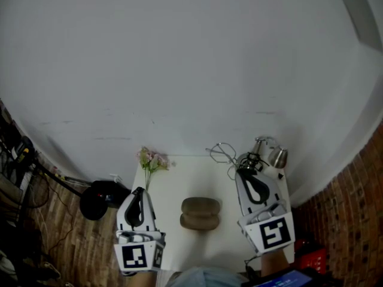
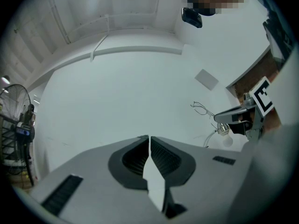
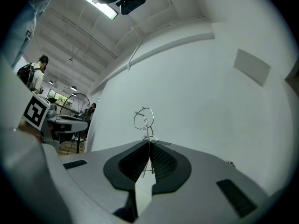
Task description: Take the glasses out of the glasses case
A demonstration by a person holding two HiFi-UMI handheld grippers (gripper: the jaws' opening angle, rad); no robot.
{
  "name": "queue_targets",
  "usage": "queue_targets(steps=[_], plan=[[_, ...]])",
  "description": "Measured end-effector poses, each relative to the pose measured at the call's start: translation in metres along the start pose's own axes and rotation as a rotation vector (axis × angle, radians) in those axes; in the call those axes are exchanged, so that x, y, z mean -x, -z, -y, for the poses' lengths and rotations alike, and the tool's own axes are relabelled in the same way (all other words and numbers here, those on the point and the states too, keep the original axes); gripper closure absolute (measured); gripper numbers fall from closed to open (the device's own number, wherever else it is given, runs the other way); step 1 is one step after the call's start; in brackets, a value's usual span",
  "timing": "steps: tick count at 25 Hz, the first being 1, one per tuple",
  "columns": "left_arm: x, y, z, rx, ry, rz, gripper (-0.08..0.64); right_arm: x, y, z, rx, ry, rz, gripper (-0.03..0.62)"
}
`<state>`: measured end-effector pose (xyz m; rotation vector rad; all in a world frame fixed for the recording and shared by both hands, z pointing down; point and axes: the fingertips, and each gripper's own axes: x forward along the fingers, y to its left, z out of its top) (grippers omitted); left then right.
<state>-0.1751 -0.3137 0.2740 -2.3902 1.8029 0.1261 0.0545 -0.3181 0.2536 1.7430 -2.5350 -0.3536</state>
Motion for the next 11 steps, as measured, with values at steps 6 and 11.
queue_targets(steps=[6,11], plan=[[-0.0009,0.0006,-0.0010,-0.003,-0.011,0.003,0.543,-0.0006,0.0007,0.0004,-0.001,-0.001,0.001,0.565],[-0.0016,0.0026,0.0001,-0.002,-0.002,-0.008,0.543,-0.0019,0.0010,0.0004,0.012,-0.002,0.007,0.565]])
